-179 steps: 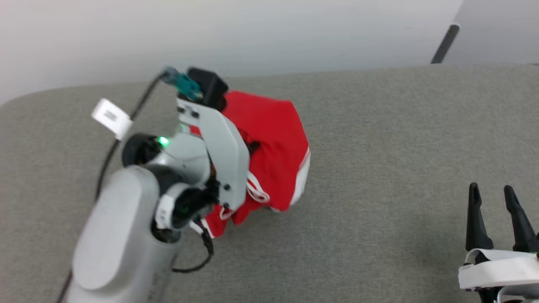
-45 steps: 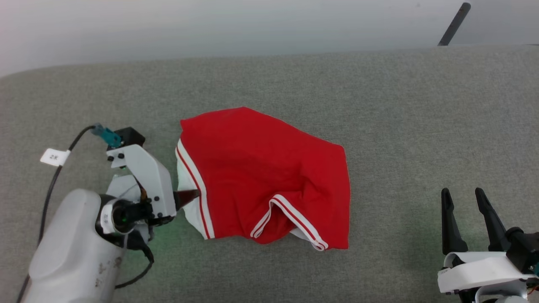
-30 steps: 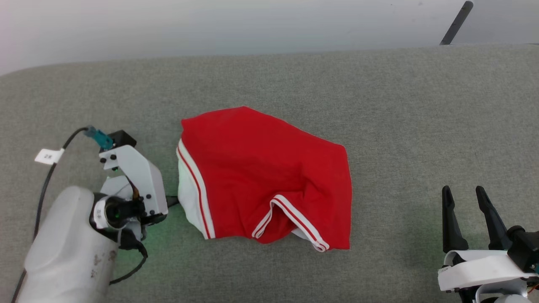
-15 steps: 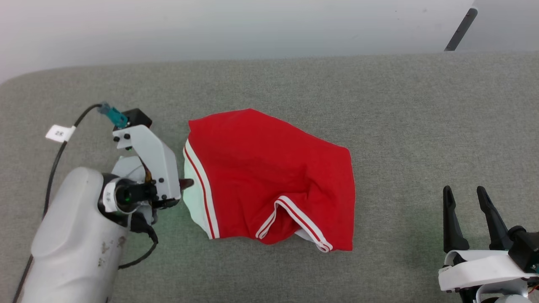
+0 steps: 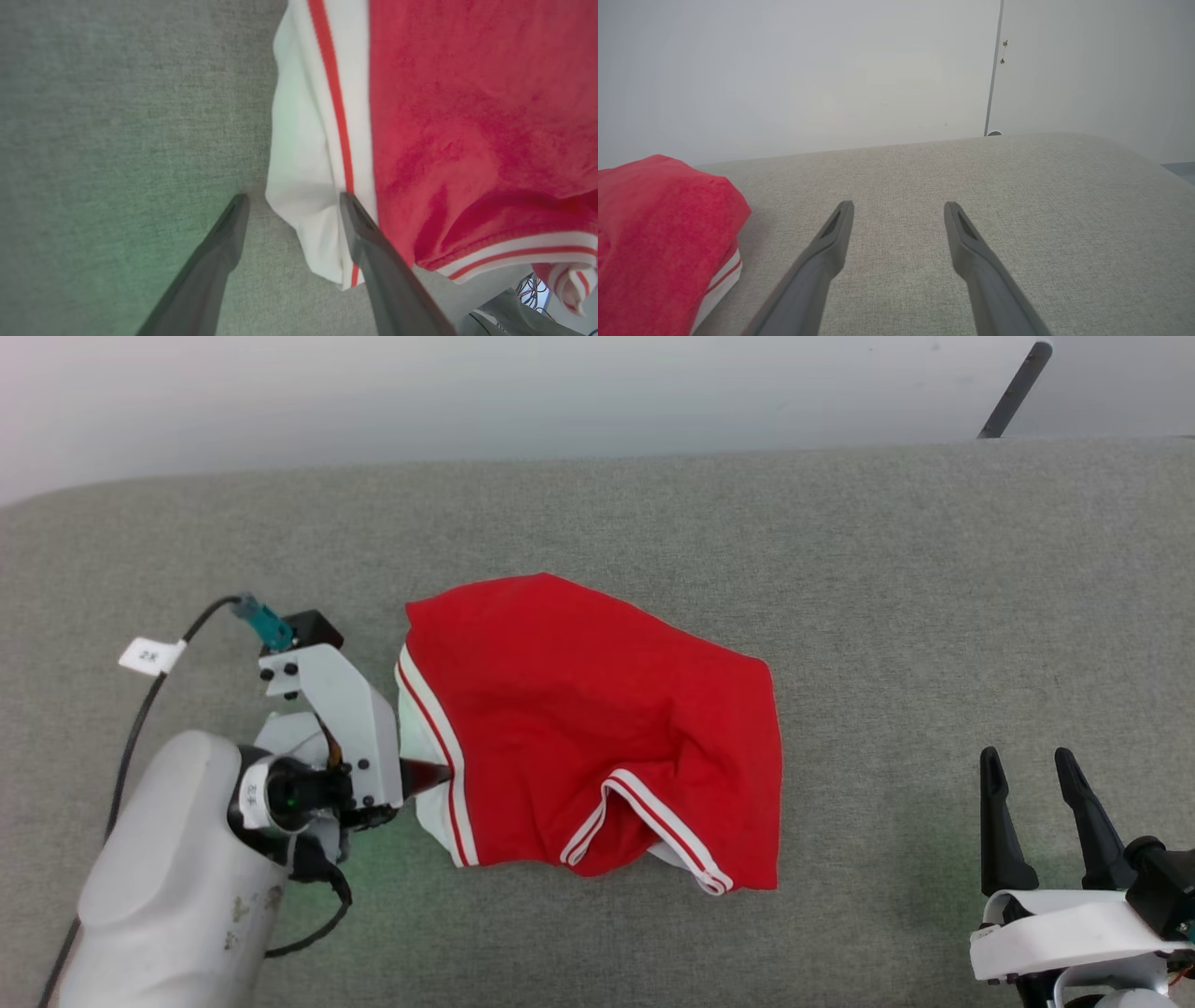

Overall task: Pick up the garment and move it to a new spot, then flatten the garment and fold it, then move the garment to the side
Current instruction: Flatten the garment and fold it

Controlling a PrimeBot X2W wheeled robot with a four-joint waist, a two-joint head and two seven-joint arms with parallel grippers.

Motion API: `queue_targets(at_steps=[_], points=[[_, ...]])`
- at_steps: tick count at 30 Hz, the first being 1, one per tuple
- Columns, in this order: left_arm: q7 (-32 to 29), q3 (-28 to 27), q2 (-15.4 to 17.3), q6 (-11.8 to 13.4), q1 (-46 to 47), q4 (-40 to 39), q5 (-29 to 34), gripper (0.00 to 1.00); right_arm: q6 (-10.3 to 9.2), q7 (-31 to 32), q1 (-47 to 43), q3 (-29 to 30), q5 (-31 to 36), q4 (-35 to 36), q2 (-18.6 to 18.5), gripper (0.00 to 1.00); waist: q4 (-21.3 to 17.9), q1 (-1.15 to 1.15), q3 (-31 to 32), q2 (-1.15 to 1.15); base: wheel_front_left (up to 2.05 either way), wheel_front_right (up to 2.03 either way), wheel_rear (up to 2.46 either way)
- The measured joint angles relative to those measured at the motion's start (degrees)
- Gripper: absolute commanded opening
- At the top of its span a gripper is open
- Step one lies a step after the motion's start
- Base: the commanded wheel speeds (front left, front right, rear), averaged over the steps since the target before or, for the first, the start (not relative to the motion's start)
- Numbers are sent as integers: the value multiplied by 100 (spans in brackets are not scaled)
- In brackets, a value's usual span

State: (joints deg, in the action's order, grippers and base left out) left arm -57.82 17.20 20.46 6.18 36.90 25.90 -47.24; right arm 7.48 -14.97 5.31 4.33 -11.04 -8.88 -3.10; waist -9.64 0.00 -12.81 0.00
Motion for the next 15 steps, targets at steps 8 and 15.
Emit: queue_targets(at_steps=[8,15], points=[[-153,-47,-80,89,-29,165,-164,43,0,0,13,-27,-7,1,1,100,-50,0,-75,0,0,0,0],[-194,-49,-158,-3,-25,263,-276,0,0,0,15,-14,-4,16,2,100,-56,0,-85,0,0,0,0]])
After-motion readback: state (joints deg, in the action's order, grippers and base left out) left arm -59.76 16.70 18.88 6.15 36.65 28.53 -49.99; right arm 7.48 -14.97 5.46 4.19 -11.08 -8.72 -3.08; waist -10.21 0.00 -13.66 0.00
